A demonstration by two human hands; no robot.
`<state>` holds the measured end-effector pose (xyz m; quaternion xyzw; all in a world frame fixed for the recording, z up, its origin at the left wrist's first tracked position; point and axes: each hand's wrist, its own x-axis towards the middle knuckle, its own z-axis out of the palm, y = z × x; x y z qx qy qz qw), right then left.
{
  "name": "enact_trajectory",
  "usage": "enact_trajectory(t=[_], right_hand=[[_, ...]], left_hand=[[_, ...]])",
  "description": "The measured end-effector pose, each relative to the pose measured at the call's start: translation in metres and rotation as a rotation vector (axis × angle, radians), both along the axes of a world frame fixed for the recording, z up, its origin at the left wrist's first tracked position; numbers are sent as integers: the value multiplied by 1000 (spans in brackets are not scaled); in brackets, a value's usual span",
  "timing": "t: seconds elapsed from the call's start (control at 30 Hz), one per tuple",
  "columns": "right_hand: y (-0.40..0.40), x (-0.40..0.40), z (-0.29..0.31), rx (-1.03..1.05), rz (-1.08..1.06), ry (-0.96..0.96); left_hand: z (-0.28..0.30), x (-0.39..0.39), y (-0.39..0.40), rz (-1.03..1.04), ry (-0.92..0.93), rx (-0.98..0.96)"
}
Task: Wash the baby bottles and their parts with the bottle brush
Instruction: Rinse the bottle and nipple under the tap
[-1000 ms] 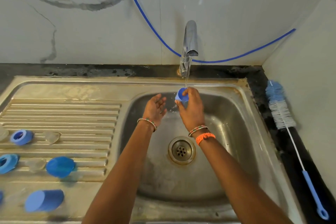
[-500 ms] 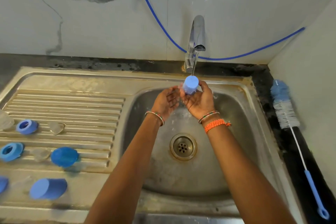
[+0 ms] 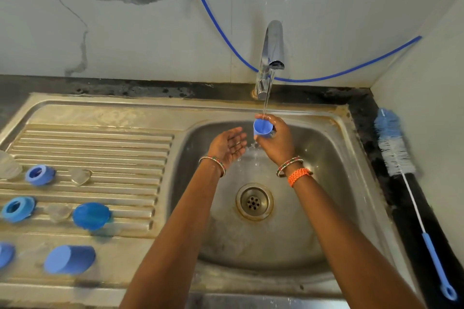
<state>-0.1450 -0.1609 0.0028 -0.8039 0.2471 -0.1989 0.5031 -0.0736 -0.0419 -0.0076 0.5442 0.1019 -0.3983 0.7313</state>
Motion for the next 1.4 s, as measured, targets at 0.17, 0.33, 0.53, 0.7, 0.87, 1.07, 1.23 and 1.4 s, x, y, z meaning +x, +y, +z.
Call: enact_trajectory(t=[0.17,0.33,0.53,0.7,0.87,1.07,1.23,1.4], right_hand=[[0,3,14,-155,-30,-141],[13,0,-5,-99,0,3],[17,6,-3,-26,-117,-103],[16,4,-11,159,-109,56],[26,-4,-10,817,-168,-87],[44,-15,-5,629,242,215],[88,13,23,150,463,102],[178,61,35,-121,651,-31]], left_hand=[[-1,-1,2,-25,13,16],[-2,-2,3,-12,11,27],[-7,-1,8,-13,12,38],[-2,-7,9,-21,-35,1],[5,-8,12,4,-299,-90],[24,4,53,-145,-733,108],[54,13,124,44,-730,47],[87,30,233,342,-593,-11]])
